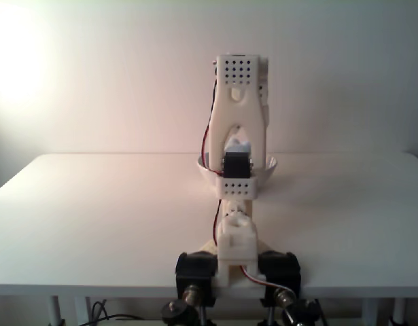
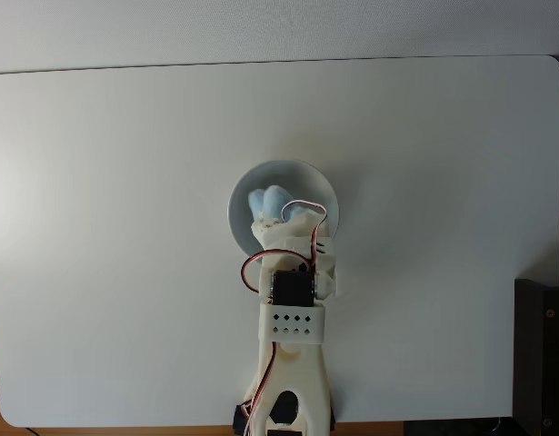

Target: Grasp a skyblue doll and put it into the bowl.

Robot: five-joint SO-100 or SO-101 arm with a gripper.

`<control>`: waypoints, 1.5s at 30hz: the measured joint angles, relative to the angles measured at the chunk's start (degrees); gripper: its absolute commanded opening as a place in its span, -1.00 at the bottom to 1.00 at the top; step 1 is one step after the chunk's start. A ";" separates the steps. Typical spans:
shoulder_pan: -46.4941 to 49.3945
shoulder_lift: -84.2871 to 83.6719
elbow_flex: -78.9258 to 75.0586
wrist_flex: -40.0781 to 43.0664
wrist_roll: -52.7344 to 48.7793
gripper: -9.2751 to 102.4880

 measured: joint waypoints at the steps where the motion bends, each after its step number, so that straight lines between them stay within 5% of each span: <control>1: -0.09 0.00 0.00 0.00 0.18 -0.04; 9: 0.26 3.08 -1.67 0.00 0.26 0.17; 28: 0.00 35.42 -2.02 0.09 0.53 0.17; 45: -3.87 78.49 36.30 0.44 -0.09 0.17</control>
